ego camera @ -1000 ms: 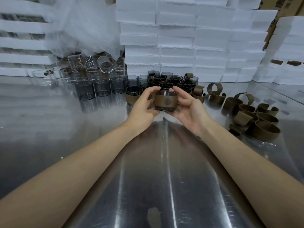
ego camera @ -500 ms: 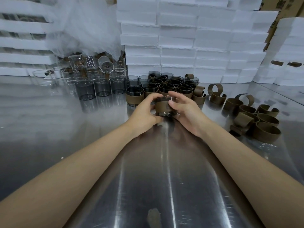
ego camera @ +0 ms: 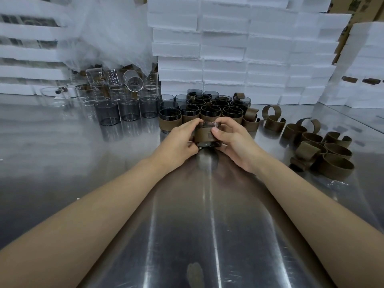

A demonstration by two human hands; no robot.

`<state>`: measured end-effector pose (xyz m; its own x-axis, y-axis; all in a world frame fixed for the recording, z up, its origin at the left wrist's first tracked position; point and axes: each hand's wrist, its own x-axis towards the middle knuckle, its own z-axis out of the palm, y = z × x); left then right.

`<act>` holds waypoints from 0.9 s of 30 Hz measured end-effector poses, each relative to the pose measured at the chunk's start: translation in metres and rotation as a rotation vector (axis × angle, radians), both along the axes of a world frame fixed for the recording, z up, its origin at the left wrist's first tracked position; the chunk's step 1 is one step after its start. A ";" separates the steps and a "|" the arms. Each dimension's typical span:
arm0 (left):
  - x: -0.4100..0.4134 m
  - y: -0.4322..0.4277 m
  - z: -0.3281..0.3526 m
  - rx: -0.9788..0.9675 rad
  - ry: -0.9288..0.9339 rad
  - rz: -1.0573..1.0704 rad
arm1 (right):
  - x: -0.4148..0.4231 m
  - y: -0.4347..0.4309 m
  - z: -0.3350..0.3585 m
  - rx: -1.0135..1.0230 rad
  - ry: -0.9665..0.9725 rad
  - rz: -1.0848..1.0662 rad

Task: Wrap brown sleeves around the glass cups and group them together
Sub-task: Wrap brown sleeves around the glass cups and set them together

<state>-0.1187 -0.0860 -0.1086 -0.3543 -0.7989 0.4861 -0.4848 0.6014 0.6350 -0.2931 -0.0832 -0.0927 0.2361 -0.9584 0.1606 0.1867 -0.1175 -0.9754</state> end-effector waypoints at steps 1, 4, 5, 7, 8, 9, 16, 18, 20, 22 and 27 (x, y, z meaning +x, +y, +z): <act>0.000 0.000 0.000 -0.004 -0.015 0.005 | 0.000 0.000 0.000 -0.003 0.001 0.002; 0.001 0.000 0.001 -0.011 -0.043 0.005 | 0.000 0.000 -0.001 -0.012 0.004 0.006; 0.001 0.000 0.001 -0.010 -0.044 0.001 | 0.000 0.000 -0.002 -0.013 0.005 0.006; 0.002 -0.001 0.001 -0.003 -0.033 0.004 | 0.000 0.000 -0.001 -0.017 0.003 0.007; 0.002 -0.002 0.001 0.004 -0.019 0.008 | 0.000 0.001 -0.001 -0.020 0.002 0.008; 0.002 -0.002 0.001 0.016 0.003 0.009 | 0.000 0.001 -0.001 -0.022 0.001 0.008; -0.002 -0.002 -0.002 0.161 0.133 -0.043 | 0.000 -0.002 0.000 0.077 -0.141 -0.003; -0.003 -0.002 -0.002 0.193 0.216 -0.050 | -0.001 -0.004 0.001 0.135 -0.215 -0.016; -0.004 -0.002 -0.001 0.214 0.258 -0.053 | 0.000 -0.005 0.001 0.167 -0.231 -0.043; -0.003 -0.003 -0.003 0.219 0.269 -0.053 | 0.001 -0.005 0.002 0.189 -0.188 -0.059; -0.002 -0.004 -0.004 0.177 0.245 -0.039 | 0.004 -0.002 0.004 0.204 -0.103 -0.073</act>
<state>-0.1209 -0.0904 -0.1128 -0.2754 -0.8671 0.4151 -0.2831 0.4858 0.8270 -0.2887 -0.0855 -0.0888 0.1577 -0.9873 -0.0186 0.2844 0.0635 -0.9566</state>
